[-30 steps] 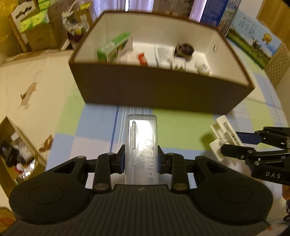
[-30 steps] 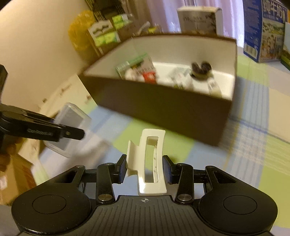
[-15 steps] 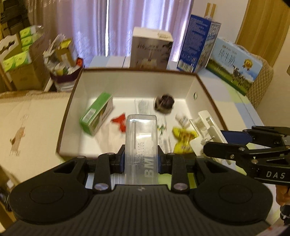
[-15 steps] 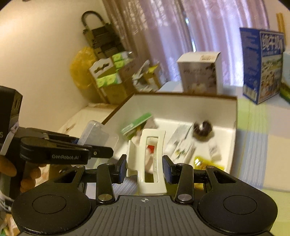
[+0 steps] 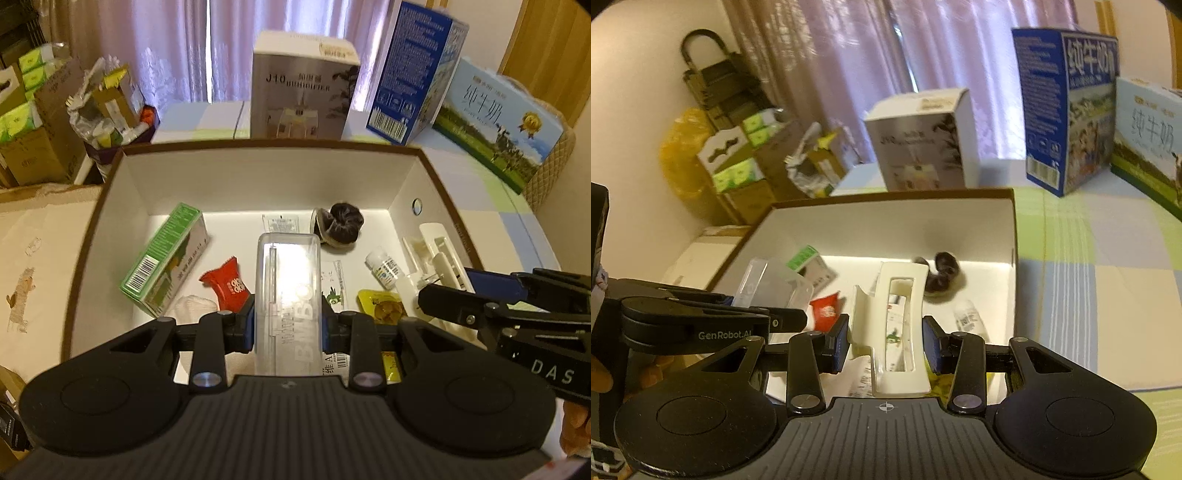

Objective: Organize objects
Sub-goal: 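Open both tools to drop the clear case and clip into the box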

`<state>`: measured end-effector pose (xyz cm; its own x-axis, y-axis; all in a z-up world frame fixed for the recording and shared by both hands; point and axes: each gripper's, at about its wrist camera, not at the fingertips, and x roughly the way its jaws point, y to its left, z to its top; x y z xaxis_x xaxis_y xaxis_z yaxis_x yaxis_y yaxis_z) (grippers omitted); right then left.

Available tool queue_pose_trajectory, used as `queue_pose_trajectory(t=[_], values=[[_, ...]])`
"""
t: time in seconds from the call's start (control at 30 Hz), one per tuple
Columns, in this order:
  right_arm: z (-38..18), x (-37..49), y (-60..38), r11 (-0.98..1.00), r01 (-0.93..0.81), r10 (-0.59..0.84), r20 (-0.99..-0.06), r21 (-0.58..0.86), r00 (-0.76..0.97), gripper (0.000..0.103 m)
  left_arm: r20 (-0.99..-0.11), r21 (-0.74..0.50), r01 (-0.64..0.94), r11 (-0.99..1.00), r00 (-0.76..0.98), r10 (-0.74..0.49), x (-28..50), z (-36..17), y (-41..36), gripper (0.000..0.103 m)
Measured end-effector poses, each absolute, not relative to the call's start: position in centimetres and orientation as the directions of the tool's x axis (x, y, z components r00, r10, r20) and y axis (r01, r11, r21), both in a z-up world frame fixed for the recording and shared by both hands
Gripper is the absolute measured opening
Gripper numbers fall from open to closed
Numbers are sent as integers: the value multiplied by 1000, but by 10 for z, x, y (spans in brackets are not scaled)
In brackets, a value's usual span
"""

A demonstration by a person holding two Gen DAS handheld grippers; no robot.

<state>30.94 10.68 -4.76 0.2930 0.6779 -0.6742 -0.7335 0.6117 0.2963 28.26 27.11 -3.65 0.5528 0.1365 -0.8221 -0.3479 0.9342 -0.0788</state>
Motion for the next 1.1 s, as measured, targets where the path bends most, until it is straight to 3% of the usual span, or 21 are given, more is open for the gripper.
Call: queue_pose_trajectory(t=[0.5,0.57,0.63,0.87,1.1], values=[[-68,323,118,659,-696,621,-729,286,288,38,-893,-62,-329,942,439,94,307,-81,285,27],[-69,324,119,664,-691,617,-732,286,290,38,-892,-59,-325,944,441,97,308,-80,284,34],[-69,326,120,669,-686,613,-733,285,294,38,-890,-60,-324,944,446,96,307,-79,286,47],[-69,328,124,680,-676,603,-740,282,298,38,-881,-47,-330,943,459,117,303,-71,300,55],[-77,330,135,699,-663,580,-756,269,304,38,-871,-25,-349,937,468,151,296,-67,315,69]])
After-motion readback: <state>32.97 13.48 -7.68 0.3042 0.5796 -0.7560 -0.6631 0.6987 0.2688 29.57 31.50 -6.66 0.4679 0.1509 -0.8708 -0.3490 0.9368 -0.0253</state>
